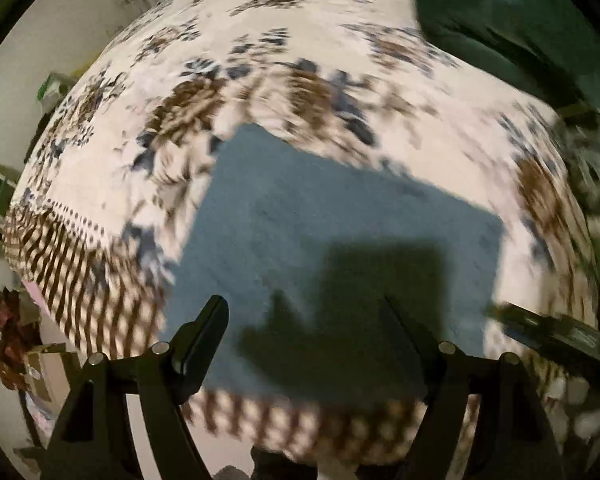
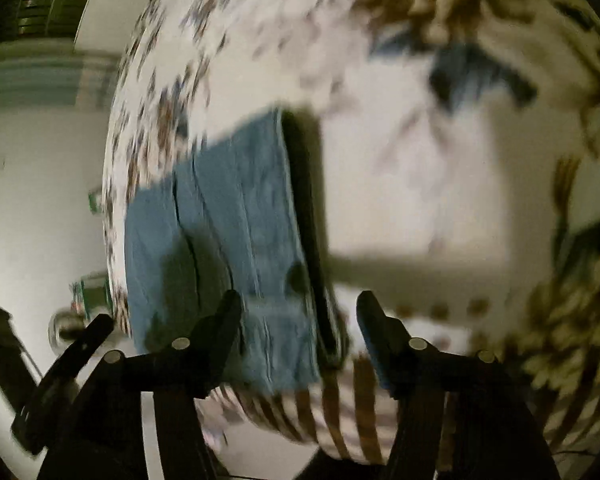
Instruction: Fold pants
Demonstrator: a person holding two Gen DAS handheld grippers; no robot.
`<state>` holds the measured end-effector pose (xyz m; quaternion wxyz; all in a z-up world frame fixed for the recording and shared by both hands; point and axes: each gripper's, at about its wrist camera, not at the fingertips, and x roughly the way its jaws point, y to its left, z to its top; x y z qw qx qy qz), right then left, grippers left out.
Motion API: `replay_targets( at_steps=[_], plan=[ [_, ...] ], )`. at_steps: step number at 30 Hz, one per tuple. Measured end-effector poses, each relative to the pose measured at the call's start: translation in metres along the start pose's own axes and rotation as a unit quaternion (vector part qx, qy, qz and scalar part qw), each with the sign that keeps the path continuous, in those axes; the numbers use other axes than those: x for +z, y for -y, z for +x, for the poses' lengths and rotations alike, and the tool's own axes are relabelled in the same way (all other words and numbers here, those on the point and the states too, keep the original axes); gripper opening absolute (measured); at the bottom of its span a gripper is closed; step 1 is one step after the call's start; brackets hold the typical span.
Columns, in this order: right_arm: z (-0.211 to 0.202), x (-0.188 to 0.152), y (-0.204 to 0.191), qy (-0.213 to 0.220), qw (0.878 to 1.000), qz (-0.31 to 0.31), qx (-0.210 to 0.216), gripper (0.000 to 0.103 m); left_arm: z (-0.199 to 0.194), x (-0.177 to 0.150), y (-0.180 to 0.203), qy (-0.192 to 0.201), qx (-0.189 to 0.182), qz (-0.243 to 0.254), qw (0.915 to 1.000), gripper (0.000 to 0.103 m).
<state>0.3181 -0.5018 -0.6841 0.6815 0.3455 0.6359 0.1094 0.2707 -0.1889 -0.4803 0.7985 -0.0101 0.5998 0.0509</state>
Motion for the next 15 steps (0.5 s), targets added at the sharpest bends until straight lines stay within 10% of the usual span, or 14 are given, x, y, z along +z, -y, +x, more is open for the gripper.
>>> replay_targets(
  at_steps=[9, 10, 11, 12, 15],
  plan=[
    [0.050, 0.049, 0.000, 0.017, 0.997, 0.073, 0.037, 0.071, 0.126, 0.100, -0.079, -0.066, -0.100, -0.060, 0.9910, 0.075],
    [0.049, 0.048, -0.001, 0.024, 0.996, 0.077, 0.038, 0.065, 0.132, 0.104, -0.083, -0.063, -0.122, -0.066, 0.9883, 0.065],
    [0.049, 0.048, -0.004, 0.031, 0.996, 0.076, 0.037, 0.030, 0.136, 0.107, -0.087, -0.058, -0.141, -0.067, 0.9861, 0.043],
    [0.051, 0.046, -0.010, 0.033, 0.997, 0.070, 0.021, 0.017, 0.139, 0.109, -0.088, -0.061, -0.143, -0.059, 0.9860, 0.043],
    [0.043, 0.040, -0.027, 0.064, 0.996, 0.043, -0.040, 0.013, 0.149, 0.108, -0.092, -0.069, -0.158, -0.040, 0.9841, 0.046]
  ],
)
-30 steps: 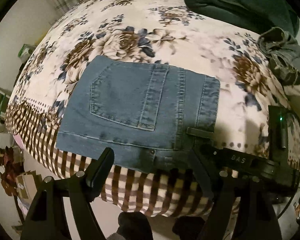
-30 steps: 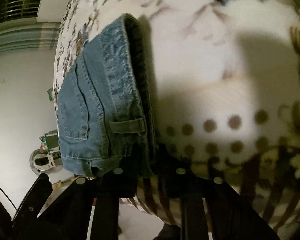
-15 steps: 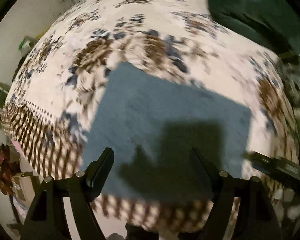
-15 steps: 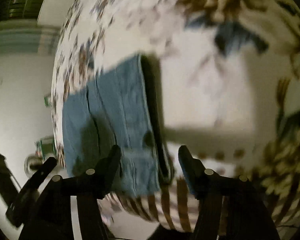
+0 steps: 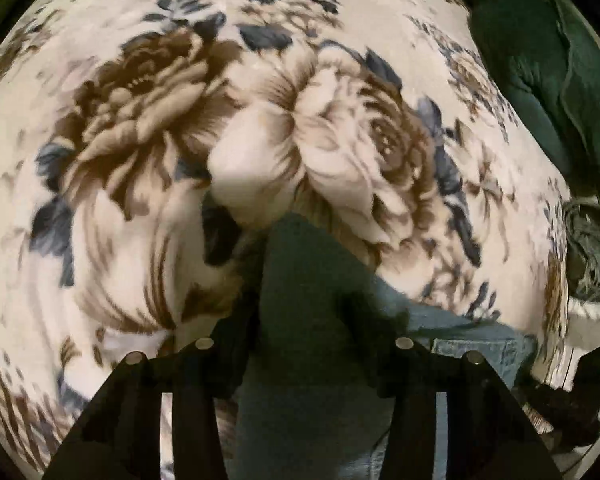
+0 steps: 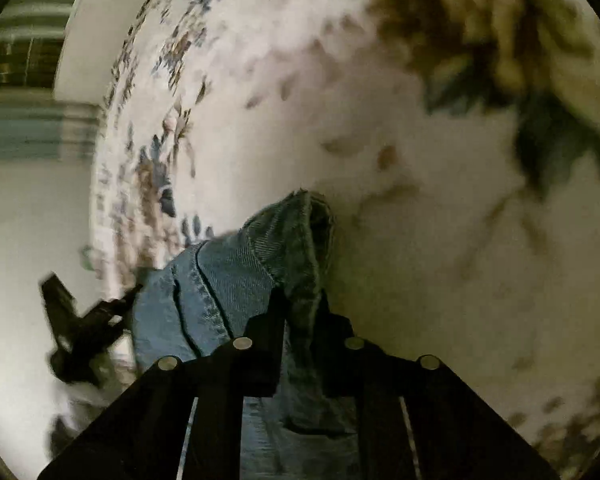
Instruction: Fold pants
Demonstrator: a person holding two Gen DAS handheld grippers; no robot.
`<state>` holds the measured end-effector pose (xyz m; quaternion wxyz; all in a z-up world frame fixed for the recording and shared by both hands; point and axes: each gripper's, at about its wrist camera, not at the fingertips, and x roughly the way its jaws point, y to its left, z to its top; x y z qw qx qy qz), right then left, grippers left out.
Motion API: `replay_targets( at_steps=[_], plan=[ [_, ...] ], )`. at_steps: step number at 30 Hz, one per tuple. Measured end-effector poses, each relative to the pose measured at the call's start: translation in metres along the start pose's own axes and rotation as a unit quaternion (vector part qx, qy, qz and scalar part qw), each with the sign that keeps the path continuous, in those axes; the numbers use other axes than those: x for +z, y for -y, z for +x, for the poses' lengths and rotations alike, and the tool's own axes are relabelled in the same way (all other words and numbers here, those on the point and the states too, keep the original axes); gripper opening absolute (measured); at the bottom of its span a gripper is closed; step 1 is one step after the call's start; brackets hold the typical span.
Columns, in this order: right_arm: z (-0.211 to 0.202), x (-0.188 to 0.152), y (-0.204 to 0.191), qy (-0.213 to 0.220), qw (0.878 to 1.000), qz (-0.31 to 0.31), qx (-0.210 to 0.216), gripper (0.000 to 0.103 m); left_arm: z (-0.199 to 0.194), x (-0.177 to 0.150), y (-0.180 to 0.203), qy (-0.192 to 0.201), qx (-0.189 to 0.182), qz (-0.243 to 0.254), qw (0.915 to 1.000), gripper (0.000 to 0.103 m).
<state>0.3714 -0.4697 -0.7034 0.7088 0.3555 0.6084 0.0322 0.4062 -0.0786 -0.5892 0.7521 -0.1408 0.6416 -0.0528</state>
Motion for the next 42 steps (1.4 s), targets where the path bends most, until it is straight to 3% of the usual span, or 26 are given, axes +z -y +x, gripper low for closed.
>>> replay_targets(
  at_steps=[2, 4, 8, 11, 15, 19, 23, 30, 38, 40, 42],
  plan=[
    [0.002, -0.002, 0.002, 0.001, 1.000, 0.007, -0.021, 0.013, 0.009, -0.001, -0.007, -0.014, -0.017, 0.002, 0.9998, 0.048],
    [0.004, 0.001, 0.002, -0.005, 1.000, 0.019, -0.025, 0.016, 0.000, -0.002, -0.002, -0.010, -0.006, 0.020, 0.9997, 0.048],
    [-0.014, -0.009, -0.010, -0.015, 0.998, 0.023, -0.054, 0.053, -0.048, -0.018, 0.023, 0.022, 0.038, 0.063, 0.9970, 0.048],
    [-0.043, -0.042, -0.015, 0.001, 0.997, 0.004, -0.080, 0.070, -0.078, -0.053, 0.032, 0.035, 0.044, 0.061, 0.9965, 0.066],
    [-0.066, -0.099, -0.006, 0.010, 0.988, 0.007, -0.152, 0.070, -0.085, -0.111, 0.041, 0.026, 0.088, 0.067, 0.9935, 0.066],
    [-0.053, -0.131, 0.000, -0.009, 0.985, 0.005, -0.173, 0.070, -0.062, -0.154, 0.040, -0.015, 0.119, 0.053, 0.9914, 0.066],
    [-0.041, -0.143, -0.005, -0.009, 0.982, -0.017, -0.188, 0.070, -0.062, -0.166, 0.041, -0.003, 0.139, 0.054, 0.9888, 0.069],
    [-0.025, -0.146, -0.019, -0.011, 0.967, -0.091, -0.238, 0.070, -0.055, -0.165, 0.043, 0.000, 0.163, 0.070, 0.9841, 0.076],
    [-0.019, -0.149, -0.007, -0.023, 0.968, -0.091, -0.234, 0.070, -0.049, -0.168, 0.036, 0.008, 0.158, 0.051, 0.9861, 0.083],
    [-0.029, -0.148, -0.005, -0.009, 0.976, -0.062, -0.210, 0.070, -0.049, -0.169, 0.037, 0.010, 0.158, 0.053, 0.9859, 0.082],
    [-0.047, -0.151, 0.008, 0.013, 0.991, 0.000, -0.131, 0.070, -0.049, -0.170, 0.037, 0.010, 0.157, 0.054, 0.9860, 0.082]
  ],
)
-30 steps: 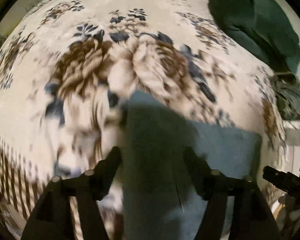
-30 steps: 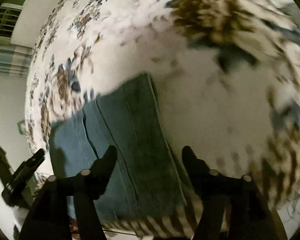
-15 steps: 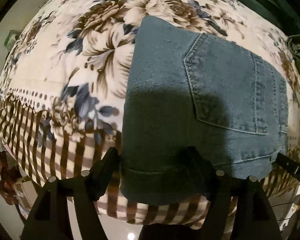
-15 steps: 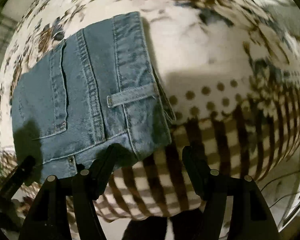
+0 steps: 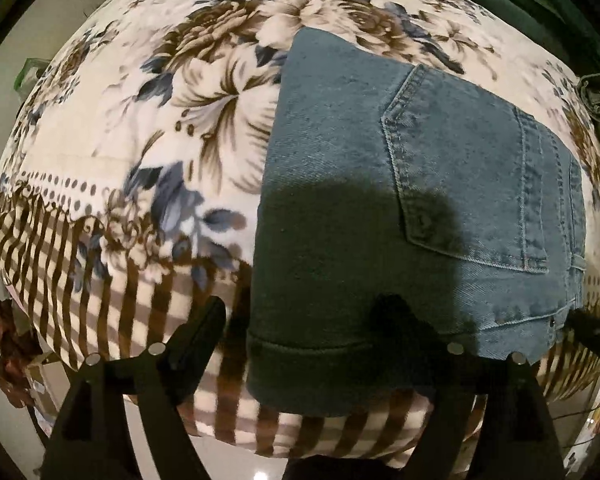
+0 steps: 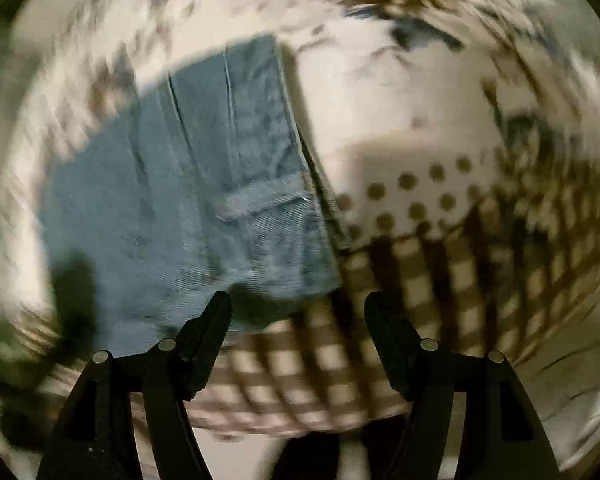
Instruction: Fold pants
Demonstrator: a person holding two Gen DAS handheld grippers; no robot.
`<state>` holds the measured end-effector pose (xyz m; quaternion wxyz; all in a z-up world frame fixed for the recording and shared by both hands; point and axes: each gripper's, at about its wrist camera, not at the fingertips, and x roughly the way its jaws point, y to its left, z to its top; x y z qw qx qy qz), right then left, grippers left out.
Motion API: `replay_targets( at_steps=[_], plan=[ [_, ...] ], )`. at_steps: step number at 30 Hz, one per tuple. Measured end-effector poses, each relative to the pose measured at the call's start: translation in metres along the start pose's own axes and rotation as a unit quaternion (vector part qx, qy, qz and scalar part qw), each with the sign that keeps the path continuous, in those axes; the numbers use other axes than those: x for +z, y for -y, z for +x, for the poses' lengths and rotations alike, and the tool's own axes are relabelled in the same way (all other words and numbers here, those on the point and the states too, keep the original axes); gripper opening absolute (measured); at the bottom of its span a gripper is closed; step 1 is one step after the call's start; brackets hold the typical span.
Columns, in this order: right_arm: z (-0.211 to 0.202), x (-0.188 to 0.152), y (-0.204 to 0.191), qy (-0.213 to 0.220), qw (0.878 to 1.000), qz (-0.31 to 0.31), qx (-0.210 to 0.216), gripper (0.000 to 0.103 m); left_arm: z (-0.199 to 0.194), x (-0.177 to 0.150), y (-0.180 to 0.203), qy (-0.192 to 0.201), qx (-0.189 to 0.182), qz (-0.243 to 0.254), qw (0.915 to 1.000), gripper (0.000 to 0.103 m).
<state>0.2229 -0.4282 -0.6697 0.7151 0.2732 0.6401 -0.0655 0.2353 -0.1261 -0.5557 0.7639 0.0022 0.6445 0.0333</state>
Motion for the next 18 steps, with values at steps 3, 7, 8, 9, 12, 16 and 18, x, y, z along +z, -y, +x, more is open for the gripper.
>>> replay_targets(
  at_steps=[3, 7, 8, 9, 12, 16, 18],
  plan=[
    [-0.002, -0.007, 0.024, 0.000, 0.991, 0.095, 0.089, 0.070, -0.001, 0.001, -0.004, -0.004, -0.008, -0.006, 0.9999, 0.082],
    [0.047, -0.022, 0.042, -0.080, 0.954, 0.215, 0.192, 0.071, -0.015, 0.007, -0.018, 0.004, -0.039, -0.034, 0.9987, 0.083],
    [0.058, -0.025, 0.044, -0.089, 0.946, 0.233, 0.209, 0.072, -0.019, 0.008, -0.022, 0.010, -0.056, -0.045, 0.9974, 0.083],
    [0.070, -0.029, 0.045, -0.087, 0.934, 0.252, 0.237, 0.072, -0.023, 0.008, -0.028, 0.016, -0.073, -0.059, 0.9954, 0.086],
    [0.078, -0.031, 0.041, -0.057, 0.928, 0.260, 0.260, 0.043, -0.023, 0.010, -0.048, 0.022, -0.113, -0.096, 0.9887, 0.088],
    [0.064, -0.030, 0.032, -0.038, 0.949, 0.221, 0.224, 0.027, -0.012, 0.014, -0.058, 0.006, -0.129, -0.122, 0.9842, 0.088],
    [0.060, -0.029, 0.032, -0.040, 0.954, 0.201, 0.218, 0.028, -0.007, 0.016, -0.060, 0.001, -0.139, -0.131, 0.9815, 0.088]
  ],
)
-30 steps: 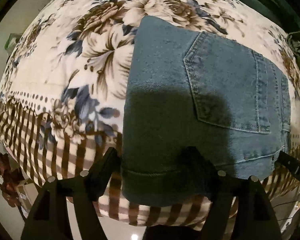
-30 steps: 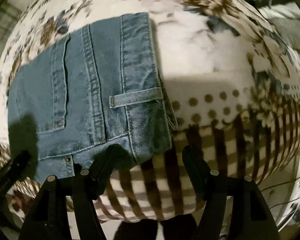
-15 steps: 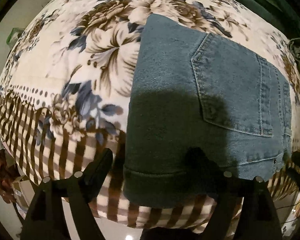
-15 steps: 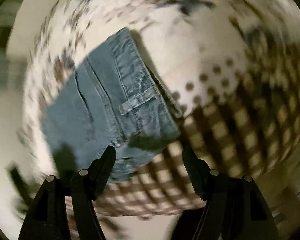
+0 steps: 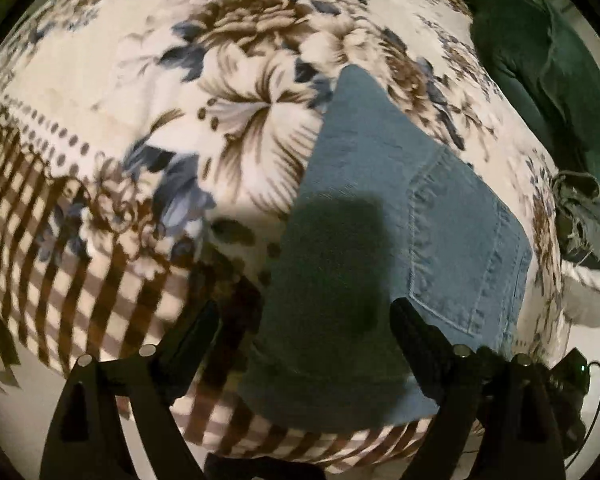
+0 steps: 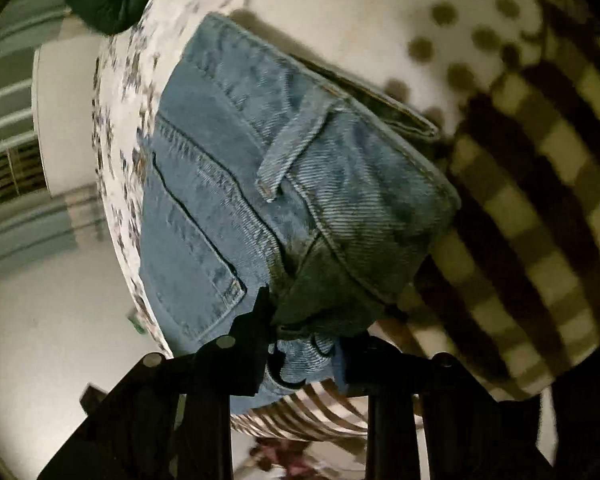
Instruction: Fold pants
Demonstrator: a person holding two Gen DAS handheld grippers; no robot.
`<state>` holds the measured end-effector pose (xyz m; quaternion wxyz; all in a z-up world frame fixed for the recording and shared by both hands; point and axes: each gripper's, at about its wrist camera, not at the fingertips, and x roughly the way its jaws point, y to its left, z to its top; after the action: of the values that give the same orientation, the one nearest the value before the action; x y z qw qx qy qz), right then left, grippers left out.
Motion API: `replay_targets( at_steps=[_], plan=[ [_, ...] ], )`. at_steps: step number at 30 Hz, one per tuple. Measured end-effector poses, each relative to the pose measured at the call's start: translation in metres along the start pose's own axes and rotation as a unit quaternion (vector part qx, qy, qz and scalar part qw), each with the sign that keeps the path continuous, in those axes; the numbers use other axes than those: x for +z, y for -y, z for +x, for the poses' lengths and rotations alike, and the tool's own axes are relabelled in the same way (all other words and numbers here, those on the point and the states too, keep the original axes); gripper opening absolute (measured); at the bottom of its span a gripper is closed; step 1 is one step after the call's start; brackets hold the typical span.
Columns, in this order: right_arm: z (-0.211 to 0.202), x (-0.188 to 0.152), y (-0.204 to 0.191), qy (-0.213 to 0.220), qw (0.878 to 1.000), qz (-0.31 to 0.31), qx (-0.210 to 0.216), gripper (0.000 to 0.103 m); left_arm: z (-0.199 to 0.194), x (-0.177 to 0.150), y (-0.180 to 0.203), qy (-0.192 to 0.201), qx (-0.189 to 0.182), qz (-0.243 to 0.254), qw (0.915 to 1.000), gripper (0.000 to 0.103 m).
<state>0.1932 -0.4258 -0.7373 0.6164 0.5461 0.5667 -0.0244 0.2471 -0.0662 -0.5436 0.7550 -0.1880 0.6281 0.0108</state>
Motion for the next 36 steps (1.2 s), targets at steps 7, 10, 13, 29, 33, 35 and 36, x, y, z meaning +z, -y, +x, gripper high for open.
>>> replay_targets(
  at_steps=[7, 10, 13, 29, 33, 35, 36],
  plan=[
    [0.018, 0.005, 0.022, -0.056, 0.997, 0.037, 0.033, 0.067, 0.034, 0.015, -0.007, -0.029, -0.058, -0.016, 0.9977, 0.088],
    [0.031, 0.004, 0.030, -0.058, 0.991, 0.063, 0.099, 0.073, 0.043, 0.019, -0.005, -0.034, -0.067, -0.012, 0.9971, 0.089],
    [0.052, 0.007, 0.018, -0.066, 0.993, 0.025, 0.093, 0.081, 0.049, 0.021, -0.012, -0.044, -0.092, -0.017, 0.9946, 0.089],
    [0.025, -0.020, -0.058, -0.034, 0.992, -0.102, 0.066, 0.034, -0.003, 0.015, 0.004, -0.022, -0.181, 0.022, 0.9830, 0.023],
    [-0.013, -0.014, -0.102, -0.035, 0.990, -0.119, 0.067, 0.033, -0.040, 0.022, 0.002, -0.013, -0.209, -0.011, 0.9779, 0.022],
    [-0.028, -0.012, -0.122, -0.037, 0.988, -0.131, 0.067, 0.033, -0.064, 0.032, 0.008, -0.003, -0.211, -0.010, 0.9775, 0.022],
    [-0.039, -0.012, -0.130, -0.039, 0.987, -0.138, 0.067, 0.033, -0.071, 0.039, 0.012, 0.002, -0.210, -0.007, 0.9777, 0.022]
  ],
)
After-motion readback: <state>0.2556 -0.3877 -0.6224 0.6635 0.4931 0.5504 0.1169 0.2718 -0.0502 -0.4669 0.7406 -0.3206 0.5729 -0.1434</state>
